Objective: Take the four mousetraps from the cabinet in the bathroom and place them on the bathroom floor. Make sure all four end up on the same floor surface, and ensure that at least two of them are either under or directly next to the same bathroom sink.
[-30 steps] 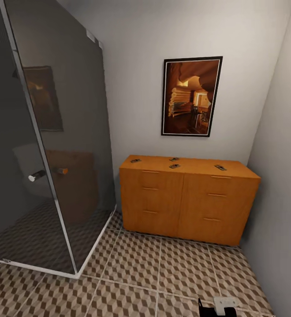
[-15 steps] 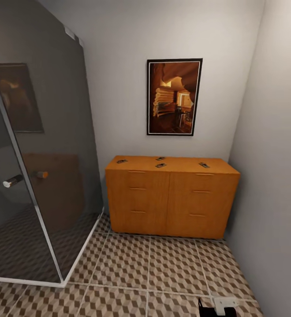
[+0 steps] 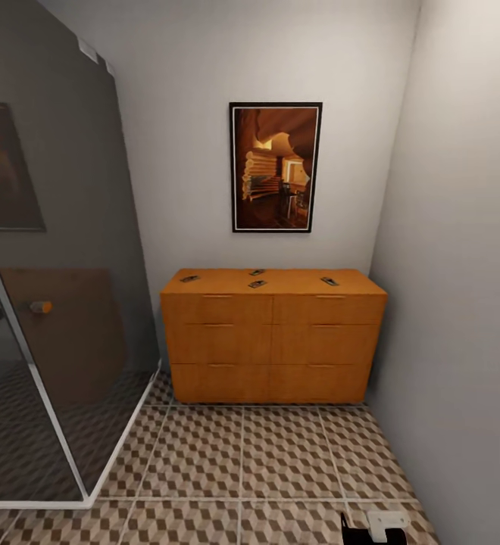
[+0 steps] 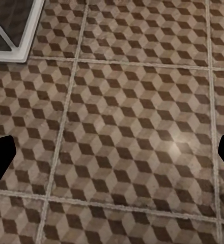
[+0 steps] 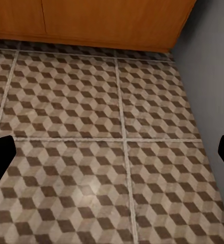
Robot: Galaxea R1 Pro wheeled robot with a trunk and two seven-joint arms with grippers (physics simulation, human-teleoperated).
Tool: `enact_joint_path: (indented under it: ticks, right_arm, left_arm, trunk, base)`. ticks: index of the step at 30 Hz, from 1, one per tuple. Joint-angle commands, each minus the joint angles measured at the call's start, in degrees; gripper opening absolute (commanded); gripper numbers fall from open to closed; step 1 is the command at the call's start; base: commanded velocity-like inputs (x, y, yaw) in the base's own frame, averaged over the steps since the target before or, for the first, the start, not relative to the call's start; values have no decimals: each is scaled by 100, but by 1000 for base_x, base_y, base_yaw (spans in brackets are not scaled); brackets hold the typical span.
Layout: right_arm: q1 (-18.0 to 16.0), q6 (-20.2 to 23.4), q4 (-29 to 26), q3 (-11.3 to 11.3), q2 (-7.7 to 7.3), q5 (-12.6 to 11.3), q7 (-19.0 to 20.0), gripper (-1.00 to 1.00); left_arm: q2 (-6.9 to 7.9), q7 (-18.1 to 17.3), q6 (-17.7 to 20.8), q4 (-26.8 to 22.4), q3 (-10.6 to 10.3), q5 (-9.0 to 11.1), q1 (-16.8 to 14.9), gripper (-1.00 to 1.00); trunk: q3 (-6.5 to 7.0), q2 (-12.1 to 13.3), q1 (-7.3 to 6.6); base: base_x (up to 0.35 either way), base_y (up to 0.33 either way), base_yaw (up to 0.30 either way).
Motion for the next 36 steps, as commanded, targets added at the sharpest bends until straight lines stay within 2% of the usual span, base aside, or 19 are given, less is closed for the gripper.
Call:
enact_joint_path:
  ticks: [1,12,27,36]
  right_arm:
    - [-3,-7,3,4,-1,46,-29,100]
    - [-2,-7,3,4,-1,46,-30,100]
    - [-2,-18,3,7,-1,49,-30,100]
    - [-3,-464,15,13,-13,55,-30,100]
  left_arm:
    - [0,4,-10,-5,1,3,1,100]
    - [0,4,-8,-13,1,3,1,100]
    - [0,4,-6,-14,1,3,1,100]
    - [0,4,-9,-14,1,3,1,100]
  trunk:
    - [-5,-3,0]
    - [-5,-3,0]
    - [-5,-3,0]
    - [-5,-3,0]
  base:
    - [0,-17,-37]
    - [81,-109,-7]
    - [231,-96,0]
    - [253,-2,0]
